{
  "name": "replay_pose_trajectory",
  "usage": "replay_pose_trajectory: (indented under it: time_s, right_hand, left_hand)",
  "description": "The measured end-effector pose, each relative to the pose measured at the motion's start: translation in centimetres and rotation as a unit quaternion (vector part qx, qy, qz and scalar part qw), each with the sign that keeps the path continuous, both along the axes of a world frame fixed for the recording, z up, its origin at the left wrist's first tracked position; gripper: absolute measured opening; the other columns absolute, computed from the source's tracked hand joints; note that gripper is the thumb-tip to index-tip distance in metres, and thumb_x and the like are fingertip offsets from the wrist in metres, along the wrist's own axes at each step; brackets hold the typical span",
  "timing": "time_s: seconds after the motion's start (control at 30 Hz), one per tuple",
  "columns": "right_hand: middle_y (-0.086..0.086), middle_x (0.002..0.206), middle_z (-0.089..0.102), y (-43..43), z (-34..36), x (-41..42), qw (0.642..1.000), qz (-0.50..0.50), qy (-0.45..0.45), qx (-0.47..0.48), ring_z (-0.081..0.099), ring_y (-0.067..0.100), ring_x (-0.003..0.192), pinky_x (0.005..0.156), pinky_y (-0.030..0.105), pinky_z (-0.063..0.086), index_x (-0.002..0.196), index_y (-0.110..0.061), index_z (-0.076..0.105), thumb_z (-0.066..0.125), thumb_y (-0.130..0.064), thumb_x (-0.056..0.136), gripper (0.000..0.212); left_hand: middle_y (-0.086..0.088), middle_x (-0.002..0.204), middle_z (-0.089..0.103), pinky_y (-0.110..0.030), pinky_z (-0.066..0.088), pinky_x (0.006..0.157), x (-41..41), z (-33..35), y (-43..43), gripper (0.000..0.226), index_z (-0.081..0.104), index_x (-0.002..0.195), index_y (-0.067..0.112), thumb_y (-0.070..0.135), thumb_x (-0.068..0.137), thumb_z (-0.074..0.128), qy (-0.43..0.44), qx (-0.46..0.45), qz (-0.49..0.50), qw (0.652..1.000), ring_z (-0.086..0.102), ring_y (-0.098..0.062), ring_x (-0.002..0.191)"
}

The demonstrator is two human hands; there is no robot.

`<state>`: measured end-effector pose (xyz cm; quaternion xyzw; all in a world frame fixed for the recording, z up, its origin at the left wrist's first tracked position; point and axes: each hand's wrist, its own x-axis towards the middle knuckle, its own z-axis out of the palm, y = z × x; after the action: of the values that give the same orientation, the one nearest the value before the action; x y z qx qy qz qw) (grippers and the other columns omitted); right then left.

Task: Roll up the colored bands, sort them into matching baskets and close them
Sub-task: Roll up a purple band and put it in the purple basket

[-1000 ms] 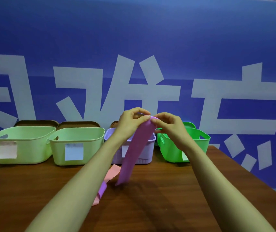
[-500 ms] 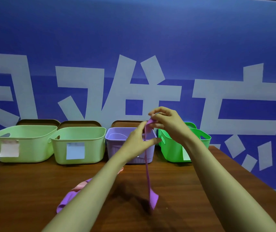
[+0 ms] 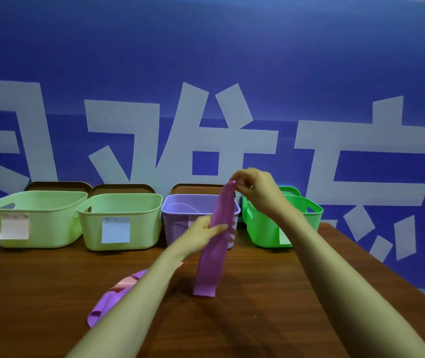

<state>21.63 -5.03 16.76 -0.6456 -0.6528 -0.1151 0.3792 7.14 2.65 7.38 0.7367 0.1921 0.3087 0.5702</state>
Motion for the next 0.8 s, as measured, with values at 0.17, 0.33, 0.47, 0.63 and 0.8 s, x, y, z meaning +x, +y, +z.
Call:
replay_pose_trajectory:
  time_s: [0.17,0.33,0.47,0.63,0.8]
  right_hand:
    - [0.006,0.106,0.053,0.7,0.6,0.2,0.989,0.011,0.133,0.060,0.051,0.015,0.099,0.081,0.023,0.041,0.098,-0.015,0.065,0.058,-0.020,0.094,0.009]
    - [0.005,0.089,0.066,0.1,-0.4,-0.2,0.984,0.054,0.171,-0.006,0.066,0.022,0.085,0.079,0.037,0.057,0.092,-0.019,0.061,0.061,-0.013,0.092,0.006]
    - [0.001,0.085,0.062,-1.3,-0.5,-0.8,0.973,0.095,0.208,0.013,0.064,0.017,0.080,0.072,0.031,0.057,0.093,-0.017,0.063,0.060,-0.013,0.092,0.006]
    - [0.001,0.096,0.058,-2.5,-0.6,-1.7,0.958,0.104,0.259,0.063,0.061,0.011,0.074,0.064,0.028,0.058,0.106,-0.009,0.062,0.062,-0.011,0.091,0.014]
    - [0.001,0.093,0.059,-2.1,-3.5,-1.8,0.930,0.146,0.338,0.024,0.058,0.011,0.079,0.064,0.026,0.055,0.096,-0.015,0.063,0.064,-0.012,0.090,0.007]
  left_hand:
    - [-0.004,0.093,0.070,-0.033,0.053,0.089,-0.6,-6.1,1.2,0.012,0.060,0.104,0.007,0.006,0.095,0.052,0.126,-0.005,0.012,0.992,0.068,-0.009,0.082]
    - [-0.001,0.108,0.065,-0.031,0.046,0.088,-0.8,-7.1,0.8,0.035,0.055,0.119,0.023,0.026,0.087,0.068,0.163,0.039,0.062,0.984,0.059,-0.017,0.096]
    - [-0.004,0.105,0.070,-0.035,0.051,0.086,-1.0,-3.6,-1.4,0.020,0.060,0.105,0.026,0.030,0.087,0.067,0.105,0.076,0.120,0.984,0.065,-0.021,0.099]
    - [-0.009,0.096,0.072,-0.030,0.056,0.080,-2.9,-2.9,-5.0,0.023,0.064,0.110,0.005,0.017,0.099,0.048,0.087,0.004,0.051,0.995,0.071,-0.019,0.083]
    - [-0.014,0.100,0.071,-0.039,0.059,0.073,-5.6,-4.4,-8.1,0.018,0.057,0.109,0.000,0.007,0.098,0.045,-0.010,-0.202,-0.100,0.974,0.070,-0.029,0.088]
